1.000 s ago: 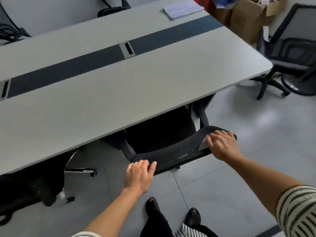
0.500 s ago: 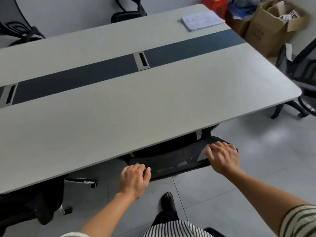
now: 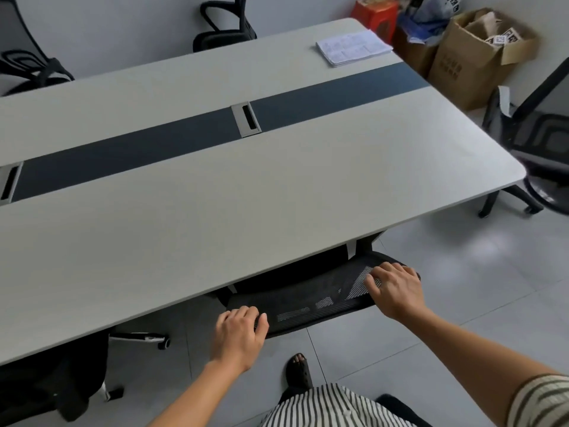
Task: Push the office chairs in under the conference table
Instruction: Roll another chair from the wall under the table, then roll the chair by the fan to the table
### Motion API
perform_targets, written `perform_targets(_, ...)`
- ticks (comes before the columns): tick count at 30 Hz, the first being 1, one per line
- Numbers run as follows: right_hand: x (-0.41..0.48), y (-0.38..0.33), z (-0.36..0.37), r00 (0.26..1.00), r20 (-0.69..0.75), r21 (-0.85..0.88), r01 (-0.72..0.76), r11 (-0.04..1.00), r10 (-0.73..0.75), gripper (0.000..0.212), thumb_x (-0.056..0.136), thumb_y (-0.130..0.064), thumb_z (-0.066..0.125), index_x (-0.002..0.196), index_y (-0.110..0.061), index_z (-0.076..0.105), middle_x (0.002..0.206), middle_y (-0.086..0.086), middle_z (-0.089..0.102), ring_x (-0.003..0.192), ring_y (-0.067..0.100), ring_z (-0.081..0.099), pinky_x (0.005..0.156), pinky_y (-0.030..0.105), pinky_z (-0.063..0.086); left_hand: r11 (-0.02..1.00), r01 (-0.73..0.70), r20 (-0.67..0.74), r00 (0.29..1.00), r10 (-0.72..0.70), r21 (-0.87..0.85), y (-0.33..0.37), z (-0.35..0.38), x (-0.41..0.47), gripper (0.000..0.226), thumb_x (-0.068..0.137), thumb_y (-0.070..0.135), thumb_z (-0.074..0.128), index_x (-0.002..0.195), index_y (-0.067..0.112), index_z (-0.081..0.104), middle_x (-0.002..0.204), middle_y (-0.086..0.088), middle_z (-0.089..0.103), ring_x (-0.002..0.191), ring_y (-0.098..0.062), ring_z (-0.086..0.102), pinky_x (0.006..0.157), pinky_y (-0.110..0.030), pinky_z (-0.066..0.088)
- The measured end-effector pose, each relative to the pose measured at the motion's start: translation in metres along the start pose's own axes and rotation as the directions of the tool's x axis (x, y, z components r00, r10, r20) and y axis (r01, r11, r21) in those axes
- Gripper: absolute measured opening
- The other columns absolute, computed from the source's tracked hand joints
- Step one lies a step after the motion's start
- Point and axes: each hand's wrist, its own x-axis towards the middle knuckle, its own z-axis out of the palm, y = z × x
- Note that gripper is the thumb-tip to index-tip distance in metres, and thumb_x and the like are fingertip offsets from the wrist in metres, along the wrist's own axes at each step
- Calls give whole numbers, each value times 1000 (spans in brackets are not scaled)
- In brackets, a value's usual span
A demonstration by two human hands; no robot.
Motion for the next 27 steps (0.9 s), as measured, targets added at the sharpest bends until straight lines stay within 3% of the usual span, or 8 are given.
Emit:
perform_targets(2, 0, 3, -3, 998, 55, 78, -9, 997, 4, 34, 88, -46, 40, 86, -26, 69, 91, -4, 65, 96, 20, 57, 92, 34, 37, 999, 43, 80, 996, -42, -19, 6, -4, 1, 53, 85, 49, 14, 82, 20, 59, 84, 2, 67, 84, -20, 61, 90, -39, 44)
perform_targets(4, -5, 10, -10, 996, 79, 206, 24, 978, -41, 26, 89, -41, 49, 88, -25, 69, 92, -6, 66, 95, 18, 57, 95, 33, 38, 996, 80, 125, 989, -75, -33, 19, -9, 4, 43, 91, 43, 22, 96, 20, 59, 98, 1, 66, 93, -20, 59, 90, -36, 41)
perform_targets(8, -38, 43, -36, 996, -1, 440, 78, 894, -86, 14, 89, -32, 58, 90, -24, 69, 91, -13, 66, 84, 7, 56, 80, 28, 47, 980, 59, 122, 992, -36, -193, 76, -22, 6, 25, 91, 38, 46, 108, 24, 57, 98, 7, 65, 88, -17, 60, 70, -31, 43)
perform_targets(11, -76, 94, -50, 998, -22, 577, -28, 816, 51, 9, 86, -32, 63, 87, -26, 70, 85, -15, 68, 73, 4, 62, 68, 28, 53, 947, -39, 61, 996, 61, -318, 143, -26, -3, 17, 89, 36, 52, 102, 27, 61, 85, 9, 65, 76, -8, 59, 66, -27, 45)
perform_targets(14, -120, 164, -54, 972, 32, 601, -205, 772, 233, 5, 84, -28, 67, 82, -27, 71, 74, -17, 67, 67, 0, 63, 63, 28, 53, 878, -96, 71, 987, 146, -469, 214, -20, -10, 6, 87, 31, 59, 90, 31, 64, 68, 7, 65, 66, -7, 58, 62, -27, 48)
perform_targets(20, -194, 291, -52, 861, 88, 624, -439, 646, 501, 10, 83, -32, 66, 75, -37, 68, 67, -18, 70, 64, 2, 65, 64, 34, 55, 808, -127, 186, 942, 281, -576, 331, 6, -4, 5, 86, 25, 62, 87, 25, 67, 66, 4, 66, 67, -6, 59, 61, -22, 48)
perform_targets(27, -192, 372, -56, 723, 108, 730, -524, 439, 683, 12, 85, -25, 66, 79, -34, 69, 69, -16, 72, 69, 6, 69, 68, 35, 57, 802, -228, 244, 875, 418, -552, 422, 21, 59, 6, 86, 23, 62, 87, 26, 67, 73, 5, 69, 73, -2, 62, 62, -10, 46)
